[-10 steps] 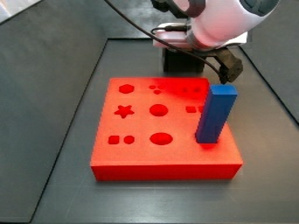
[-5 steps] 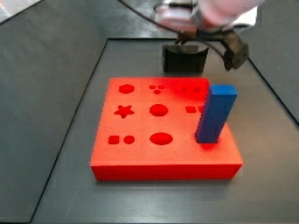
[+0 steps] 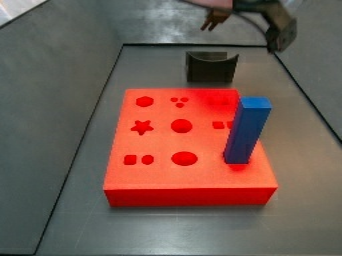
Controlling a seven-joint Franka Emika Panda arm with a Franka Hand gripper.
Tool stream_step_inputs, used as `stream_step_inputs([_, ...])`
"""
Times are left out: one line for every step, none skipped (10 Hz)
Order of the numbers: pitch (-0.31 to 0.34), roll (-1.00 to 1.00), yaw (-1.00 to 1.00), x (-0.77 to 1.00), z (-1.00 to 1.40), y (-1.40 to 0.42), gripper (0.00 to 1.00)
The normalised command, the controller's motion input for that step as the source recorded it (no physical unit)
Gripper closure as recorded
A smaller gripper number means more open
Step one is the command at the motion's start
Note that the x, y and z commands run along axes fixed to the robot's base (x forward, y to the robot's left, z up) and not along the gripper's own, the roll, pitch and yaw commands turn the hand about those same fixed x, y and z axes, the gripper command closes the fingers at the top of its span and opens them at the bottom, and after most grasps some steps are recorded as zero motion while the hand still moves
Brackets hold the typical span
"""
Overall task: Pick up the 3 prong object. Move up. Rotate the 3 prong object. Place the 3 prong object on the fixture. Regrasp the 3 prong object. Move to above the board. Insert the 3 prong object.
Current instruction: Move to above the board.
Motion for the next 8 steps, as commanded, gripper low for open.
stream_step_inputs([0.013, -0.03, 0.09, -0.01, 1.0, -0.01, 1.0])
stream_step_inputs([0.008, -0.03, 0.08, 0.0, 1.0, -0.01, 1.0])
stream_step_inputs([0.01, -0.04, 0.06, -0.01, 1.0, -0.01, 1.0])
stream_step_inputs([0.018, -0.04, 0.04, -0.01, 1.0, -0.01, 1.0])
stream_step_inputs([0.023, -0.04, 0.03, -0.01, 1.0, -0.01, 1.0])
stream_step_inputs([0.034, -0.04, 0.02, -0.01, 1.0, -0.01, 1.0])
stream_step_inputs([0.048, -0.04, 0.02, -0.01, 1.0, -0.01, 1.0])
stream_step_inputs([0.062, -0.05, 0.02, -0.01, 1.0, -0.01, 1.0])
